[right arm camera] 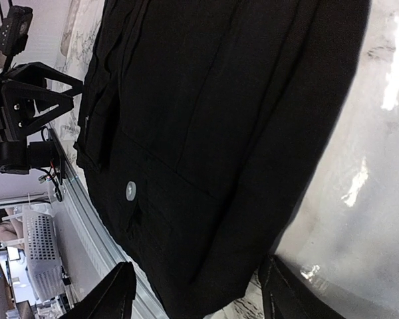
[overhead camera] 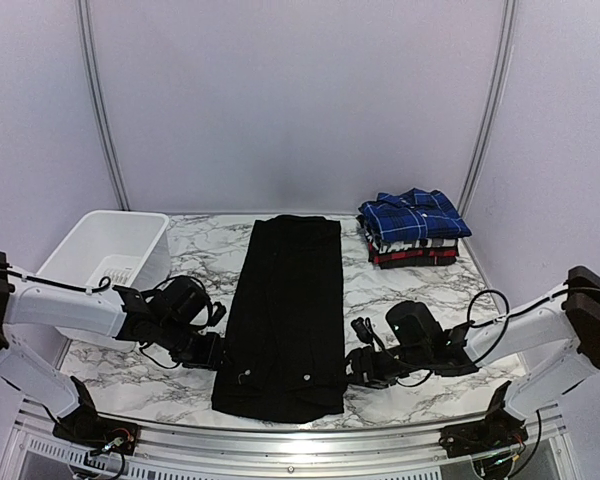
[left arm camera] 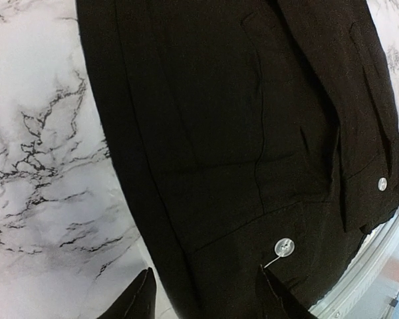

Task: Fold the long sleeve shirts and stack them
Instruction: Pick up the rectangle-folded shirt from the center of the board.

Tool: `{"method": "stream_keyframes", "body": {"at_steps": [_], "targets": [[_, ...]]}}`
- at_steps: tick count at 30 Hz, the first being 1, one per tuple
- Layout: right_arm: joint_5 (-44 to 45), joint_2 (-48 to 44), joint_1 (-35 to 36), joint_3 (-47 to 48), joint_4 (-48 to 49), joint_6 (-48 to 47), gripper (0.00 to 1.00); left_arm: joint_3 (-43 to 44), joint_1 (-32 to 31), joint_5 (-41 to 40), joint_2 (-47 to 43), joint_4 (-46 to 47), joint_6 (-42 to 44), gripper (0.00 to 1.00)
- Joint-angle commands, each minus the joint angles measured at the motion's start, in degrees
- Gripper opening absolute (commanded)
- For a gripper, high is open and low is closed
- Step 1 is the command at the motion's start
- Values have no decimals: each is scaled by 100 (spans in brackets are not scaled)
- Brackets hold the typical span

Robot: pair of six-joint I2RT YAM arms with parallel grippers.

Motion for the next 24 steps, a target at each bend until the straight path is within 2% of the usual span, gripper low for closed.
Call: {"method": "stream_keyframes", "body": {"at_steps": [1, 9, 14, 20, 24], "targets": [[-179, 329, -74, -26, 167, 57, 61, -65, 34, 250, 163, -138, 237, 53], [-278, 691, -148, 20, 389, 83, 45, -40, -30, 338, 518, 7, -29, 44], [-274, 412, -433, 12, -117, -153, 33, 24, -422, 340, 631, 251, -466, 41], [-223, -103, -762, -19, -828, -540, 36, 99, -627, 62, 366, 35, -895, 40], [-451, -89, -750, -130, -633, -433, 42, 132, -618, -521, 56, -596, -850, 48]]}}
